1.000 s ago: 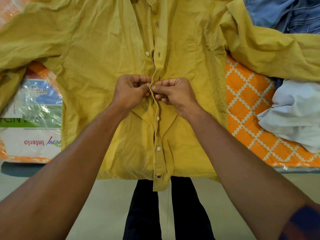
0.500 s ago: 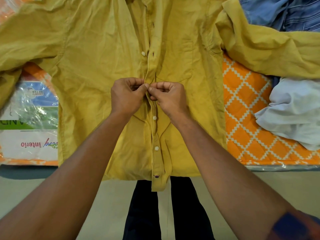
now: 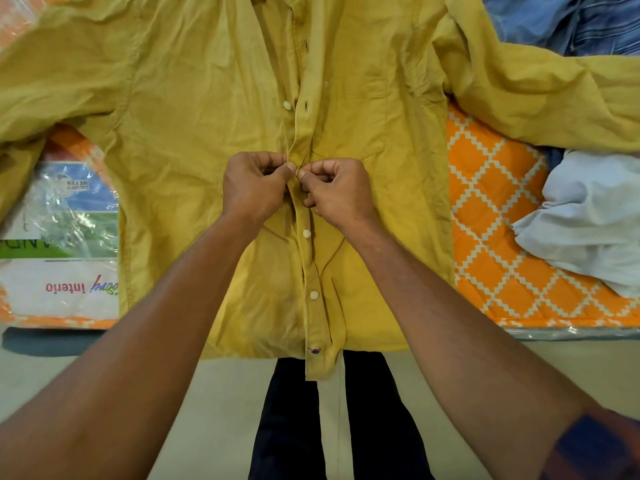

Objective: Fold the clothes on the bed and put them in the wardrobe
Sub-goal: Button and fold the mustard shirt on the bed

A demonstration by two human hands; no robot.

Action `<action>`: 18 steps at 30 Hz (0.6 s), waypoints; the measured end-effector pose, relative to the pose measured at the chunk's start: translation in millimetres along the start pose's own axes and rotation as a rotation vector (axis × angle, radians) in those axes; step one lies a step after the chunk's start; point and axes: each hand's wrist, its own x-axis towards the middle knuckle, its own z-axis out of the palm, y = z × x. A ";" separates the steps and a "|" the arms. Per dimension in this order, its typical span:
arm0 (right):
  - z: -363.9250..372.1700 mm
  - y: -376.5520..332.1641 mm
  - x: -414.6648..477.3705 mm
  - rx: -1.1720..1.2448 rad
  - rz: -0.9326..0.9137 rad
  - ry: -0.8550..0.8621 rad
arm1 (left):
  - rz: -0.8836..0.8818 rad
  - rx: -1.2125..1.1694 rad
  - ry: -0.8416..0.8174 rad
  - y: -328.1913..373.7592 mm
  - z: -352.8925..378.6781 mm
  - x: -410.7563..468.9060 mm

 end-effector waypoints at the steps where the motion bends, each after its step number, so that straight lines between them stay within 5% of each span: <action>1: 0.1 -1.1 0.3 -0.011 0.002 0.003 | -0.006 -0.010 -0.011 -0.1 -1.4 0.4; 18: 9.0 1.4 -1.7 0.029 -0.003 0.138 | -0.099 -0.174 -0.083 3.3 -4.2 2.6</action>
